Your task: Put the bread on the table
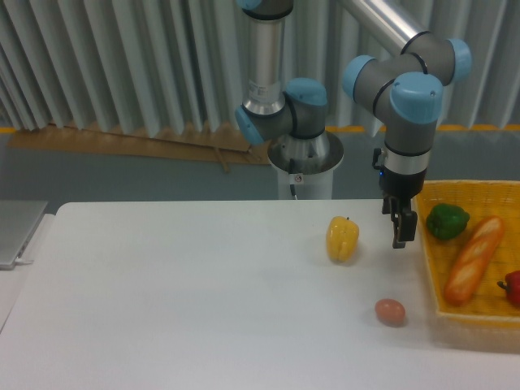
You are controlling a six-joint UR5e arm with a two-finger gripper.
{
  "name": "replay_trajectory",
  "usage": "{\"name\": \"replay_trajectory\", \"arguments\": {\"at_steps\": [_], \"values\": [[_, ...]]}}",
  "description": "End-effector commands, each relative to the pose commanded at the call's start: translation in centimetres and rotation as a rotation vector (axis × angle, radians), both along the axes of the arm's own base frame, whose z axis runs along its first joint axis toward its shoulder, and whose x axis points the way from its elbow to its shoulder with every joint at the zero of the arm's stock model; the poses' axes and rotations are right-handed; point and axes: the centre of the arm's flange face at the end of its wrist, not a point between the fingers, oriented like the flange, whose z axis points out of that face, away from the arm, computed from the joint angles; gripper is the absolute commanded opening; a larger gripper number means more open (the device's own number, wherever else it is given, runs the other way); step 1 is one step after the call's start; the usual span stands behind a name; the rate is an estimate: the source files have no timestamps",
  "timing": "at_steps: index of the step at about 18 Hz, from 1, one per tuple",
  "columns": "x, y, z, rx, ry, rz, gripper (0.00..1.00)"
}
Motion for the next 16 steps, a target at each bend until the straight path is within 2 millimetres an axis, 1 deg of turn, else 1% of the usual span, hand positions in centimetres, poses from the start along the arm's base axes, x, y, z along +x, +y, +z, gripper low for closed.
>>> {"name": "replay_trajectory", "arguments": {"at_steps": [2,5,7,10,13,15,16], "values": [[-0.3,-0.2,0.4,0.002,0.010,0.003,1.00],[-1.3,-1.5,1.3,0.006,0.032,0.029,1.00],[-1.5,-2.4,1.9,0.009,0.042,0.043,1.00],[-2.2,-3.4,1.7,0.007,0.047,0.019,1.00],[-3.8,-4.9,1.9,0.025,0.079,0.049,1.00],[-4.5,-5.8,1.9,0.025,0.083,0.050,1.00],[-5.1,-6.6,1.9,0.022,0.084,0.037,1.00]]}}
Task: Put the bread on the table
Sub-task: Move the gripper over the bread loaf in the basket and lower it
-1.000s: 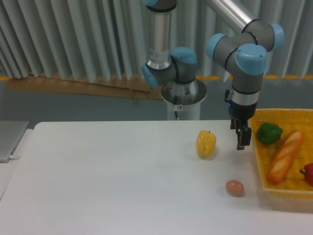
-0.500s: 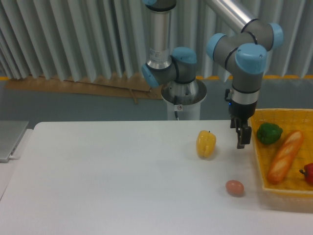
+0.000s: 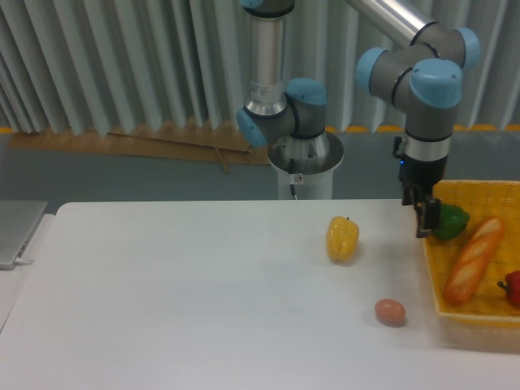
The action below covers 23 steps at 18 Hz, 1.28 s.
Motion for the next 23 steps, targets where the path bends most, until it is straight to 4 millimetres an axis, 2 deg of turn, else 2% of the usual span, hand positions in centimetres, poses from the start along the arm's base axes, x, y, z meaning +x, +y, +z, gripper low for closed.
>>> {"name": "replay_trajectory", "arguments": {"at_steps": [4,6,9,12,13,15,21,23], "values": [[-1.5,-1.4,-0.2,-0.004,-0.002,-0.063,1.00],[-1.6,-1.5,-1.1,-0.009,-0.018,-0.057,1.00],[-1.7,-1.5,-0.9,-0.016,-0.013,-0.052,1.00],[-2.9,-2.7,-1.5,-0.011,-0.016,-0.046,1.00],[-3.6,-2.5,-2.6,-0.018,-0.029,-0.067,1.00],[-3.9,-2.4,-3.4,-0.018,-0.032,-0.071,1.00],[-4.1,-2.3,-2.8,-0.001,0.019,-0.083,1.00],[-4.1,-2.0,-3.4,0.036,-0.008,-0.072,1.00]]}}
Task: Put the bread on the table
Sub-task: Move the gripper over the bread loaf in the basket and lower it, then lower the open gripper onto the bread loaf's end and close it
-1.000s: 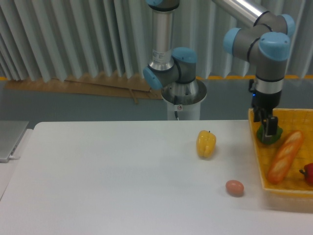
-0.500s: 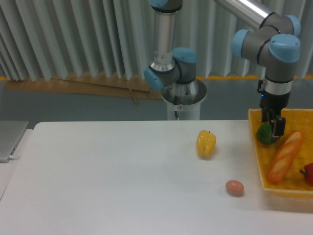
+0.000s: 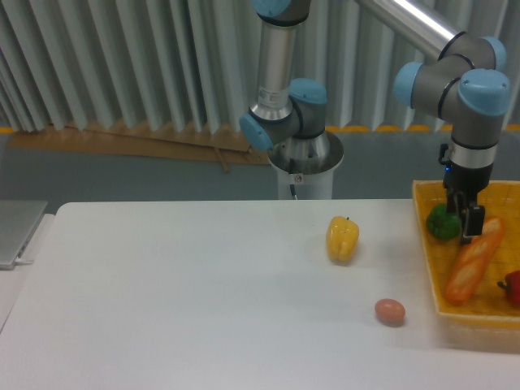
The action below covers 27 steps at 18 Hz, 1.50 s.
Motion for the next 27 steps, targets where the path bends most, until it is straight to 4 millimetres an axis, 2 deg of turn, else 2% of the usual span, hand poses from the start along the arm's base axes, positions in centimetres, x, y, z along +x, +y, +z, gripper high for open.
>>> {"name": "replay_trajectory", "arguments": {"at_steps": [7,9,11,13,15,27], "values": [[-1.2,-1.3,-1.8,-0.079,-0.007,0.006,1.00],[-2.3,-2.8,-2.5,-0.083,-0.017,0.021,1.00],[-3.3,-3.4,-3.7,-0.087,-0.026,0.001,1.00],[-4.5,-3.2,-5.8,-0.094,-0.038,-0.025,1.00],[-5.0,-3.0,-6.9,-0.100,-0.052,-0.036,1.00],[-6.5,-1.7,-8.8,-0.095,-0.034,-0.046,1.00]]}}
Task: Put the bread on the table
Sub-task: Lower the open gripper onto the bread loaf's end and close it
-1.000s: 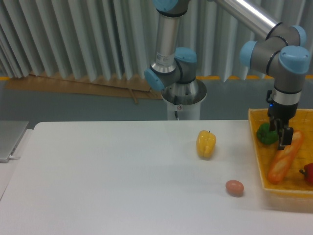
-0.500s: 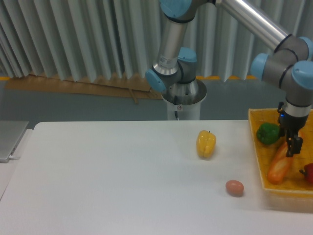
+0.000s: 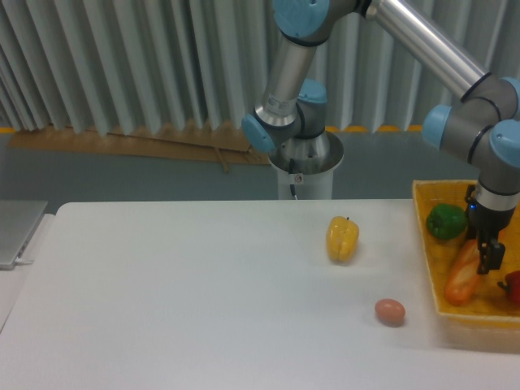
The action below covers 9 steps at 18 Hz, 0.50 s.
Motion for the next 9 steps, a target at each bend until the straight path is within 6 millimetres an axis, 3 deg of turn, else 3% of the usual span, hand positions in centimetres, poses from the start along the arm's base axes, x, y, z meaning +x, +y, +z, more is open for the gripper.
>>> {"name": "replay_trajectory", "arguments": {"at_steps": [4,7,9], "values": [[-0.4,0.2,-1.8,0.001,-0.003,-0.005,1.00],[-0.2,0.1,-1.8,0.000,-0.003,0.009,1.00],[0.3,-0.4,-1.8,0.001,-0.011,0.122,1.00]]}}
